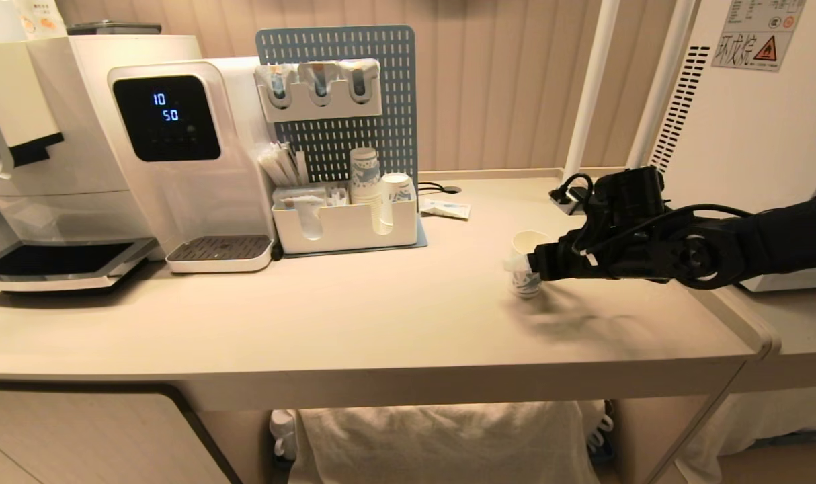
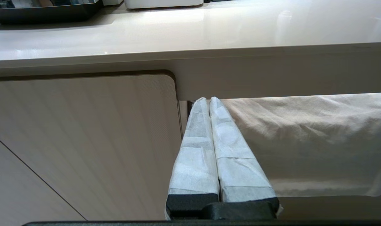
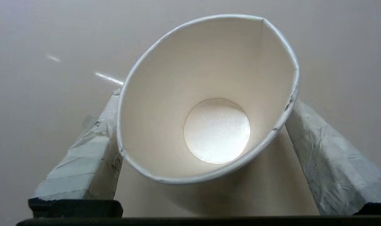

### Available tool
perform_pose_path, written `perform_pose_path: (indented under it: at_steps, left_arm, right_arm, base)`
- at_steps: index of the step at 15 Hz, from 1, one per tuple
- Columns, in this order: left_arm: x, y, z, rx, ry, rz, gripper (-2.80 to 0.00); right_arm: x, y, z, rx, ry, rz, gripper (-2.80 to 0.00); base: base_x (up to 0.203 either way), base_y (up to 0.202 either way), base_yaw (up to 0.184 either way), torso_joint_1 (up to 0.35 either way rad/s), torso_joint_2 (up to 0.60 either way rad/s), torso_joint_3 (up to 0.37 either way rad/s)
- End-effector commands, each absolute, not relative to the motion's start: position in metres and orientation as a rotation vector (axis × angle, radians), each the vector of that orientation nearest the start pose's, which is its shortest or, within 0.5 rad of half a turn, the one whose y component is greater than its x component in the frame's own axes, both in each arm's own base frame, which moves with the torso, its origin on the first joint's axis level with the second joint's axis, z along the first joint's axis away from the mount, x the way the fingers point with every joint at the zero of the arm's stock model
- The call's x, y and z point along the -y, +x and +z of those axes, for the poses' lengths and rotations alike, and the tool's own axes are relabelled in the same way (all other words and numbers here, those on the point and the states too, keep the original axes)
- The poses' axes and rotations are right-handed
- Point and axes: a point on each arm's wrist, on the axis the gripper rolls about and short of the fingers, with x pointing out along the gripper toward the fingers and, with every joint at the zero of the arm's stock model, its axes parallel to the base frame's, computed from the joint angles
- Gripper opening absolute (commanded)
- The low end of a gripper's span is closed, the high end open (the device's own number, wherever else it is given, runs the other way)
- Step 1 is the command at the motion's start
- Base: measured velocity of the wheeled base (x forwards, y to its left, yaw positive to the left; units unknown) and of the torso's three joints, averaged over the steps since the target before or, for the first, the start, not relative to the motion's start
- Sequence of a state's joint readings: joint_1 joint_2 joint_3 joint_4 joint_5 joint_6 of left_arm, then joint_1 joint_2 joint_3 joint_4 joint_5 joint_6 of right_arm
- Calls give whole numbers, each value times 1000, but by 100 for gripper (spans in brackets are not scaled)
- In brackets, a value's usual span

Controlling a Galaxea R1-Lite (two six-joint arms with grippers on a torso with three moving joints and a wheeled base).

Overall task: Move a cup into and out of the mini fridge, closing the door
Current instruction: Put the paper cup in the freezer

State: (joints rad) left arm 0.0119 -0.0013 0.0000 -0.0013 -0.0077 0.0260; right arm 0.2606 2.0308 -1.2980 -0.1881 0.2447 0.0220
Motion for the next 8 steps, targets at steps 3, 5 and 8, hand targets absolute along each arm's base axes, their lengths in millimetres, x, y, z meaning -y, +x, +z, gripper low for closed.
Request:
perform_pose_path:
  at_steps: [3, 5, 8]
  left_arm:
    - [0, -23, 76, 2, 26, 5, -280]
    - [0, -23, 76, 1, 26, 5, -280]
    - [0, -23, 76, 1, 26, 5, -280]
  right_arm:
    - [-111, 393, 143, -536, -29, 501, 0]
    - [-111, 395, 141, -523, -42, 505, 0]
    - [-112, 397, 136, -486, -43, 504, 0]
  base:
    - [0, 0, 0, 0, 0, 0]
    - [0, 0, 0, 0, 0, 0]
    - [0, 0, 0, 0, 0, 0]
